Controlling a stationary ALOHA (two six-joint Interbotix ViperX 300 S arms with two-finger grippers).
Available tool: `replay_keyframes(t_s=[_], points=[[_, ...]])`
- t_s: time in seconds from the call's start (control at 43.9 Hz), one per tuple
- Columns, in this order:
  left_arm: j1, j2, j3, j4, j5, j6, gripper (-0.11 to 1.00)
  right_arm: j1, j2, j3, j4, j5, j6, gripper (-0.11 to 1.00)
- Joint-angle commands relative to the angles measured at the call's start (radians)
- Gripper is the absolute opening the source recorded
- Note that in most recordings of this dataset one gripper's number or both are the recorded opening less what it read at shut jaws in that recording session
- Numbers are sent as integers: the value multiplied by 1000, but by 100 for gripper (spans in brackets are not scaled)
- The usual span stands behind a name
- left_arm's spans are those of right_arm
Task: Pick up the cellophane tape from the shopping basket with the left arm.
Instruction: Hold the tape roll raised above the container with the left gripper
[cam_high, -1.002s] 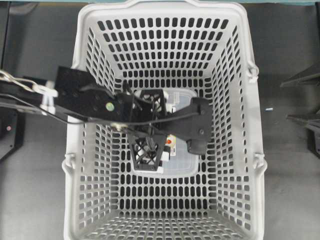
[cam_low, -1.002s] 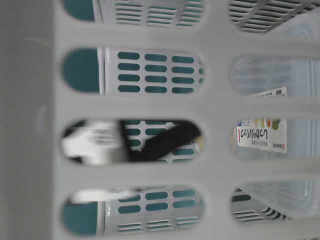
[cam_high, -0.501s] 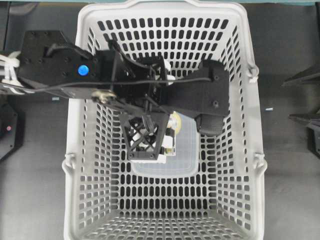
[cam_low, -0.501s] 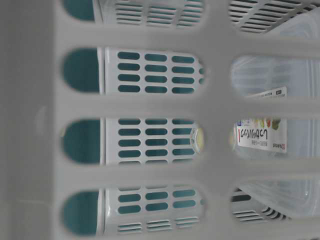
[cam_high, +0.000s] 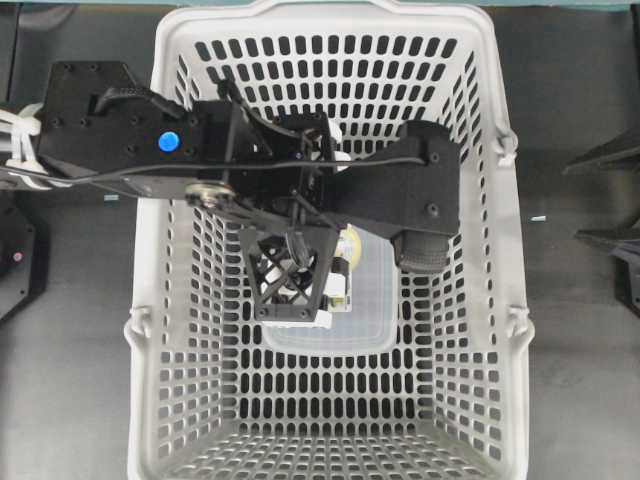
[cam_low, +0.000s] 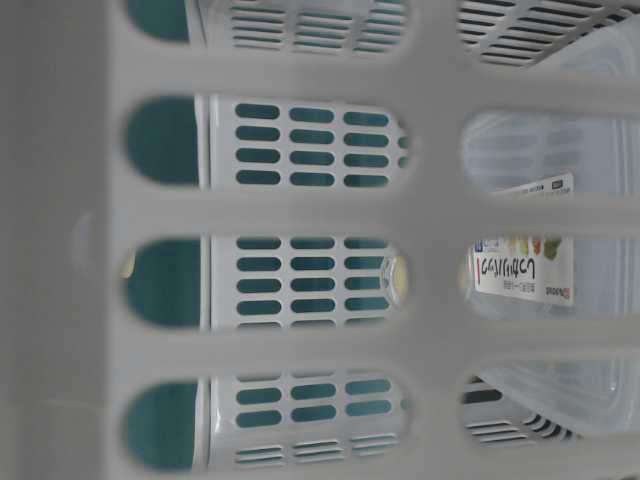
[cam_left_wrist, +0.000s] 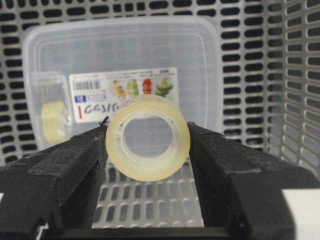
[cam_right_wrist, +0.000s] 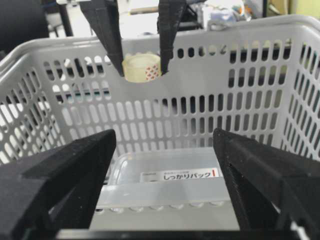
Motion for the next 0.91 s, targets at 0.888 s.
replay_keyframes(t_s=[0.888], points=[[-3, -11, -5, 3, 14, 3, 52, 2, -3, -11, 3, -9, 2, 76]])
